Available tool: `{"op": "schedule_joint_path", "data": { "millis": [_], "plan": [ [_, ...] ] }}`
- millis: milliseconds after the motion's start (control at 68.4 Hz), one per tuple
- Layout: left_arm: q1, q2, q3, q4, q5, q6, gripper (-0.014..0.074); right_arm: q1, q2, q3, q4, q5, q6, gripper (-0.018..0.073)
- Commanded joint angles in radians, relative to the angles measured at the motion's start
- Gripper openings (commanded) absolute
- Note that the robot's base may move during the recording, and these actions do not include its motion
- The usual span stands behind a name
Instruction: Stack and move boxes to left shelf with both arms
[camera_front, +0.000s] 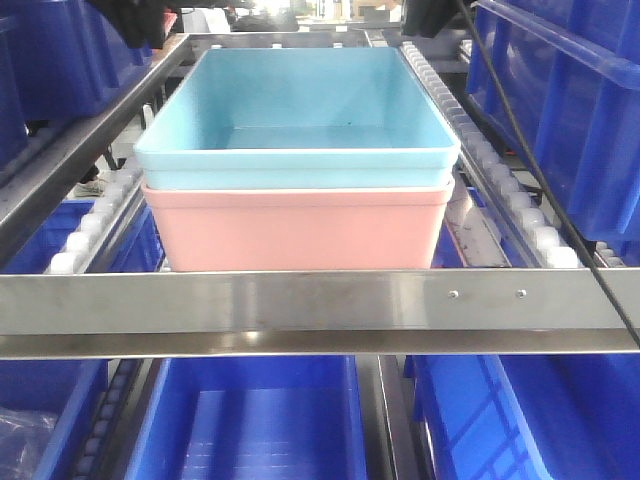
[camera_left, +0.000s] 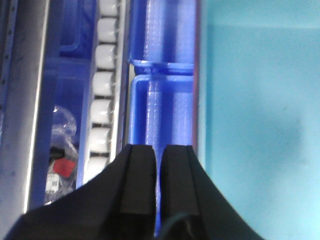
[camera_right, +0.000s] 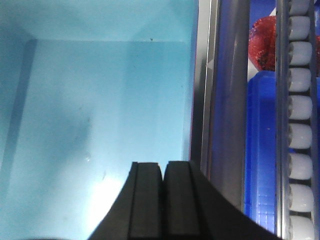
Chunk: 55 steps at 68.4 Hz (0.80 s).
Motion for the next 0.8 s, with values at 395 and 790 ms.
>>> {"op": "schedule_joint_path", "data": {
  "millis": [395,790],
  "plan": [
    [-0.033,-0.223,0.052,-0.016,-0.214,0.000,0.0008,-0.004,-0.392,0.368,-0.114,-0.400,-0.010,0.0047],
    [-0.079,-0.545,0.581,-0.017,-0.594,0.000,0.0008,-0.004,-0.670,0.644,-0.211,-0.472,-0.010,0.0049]
  ]
}}
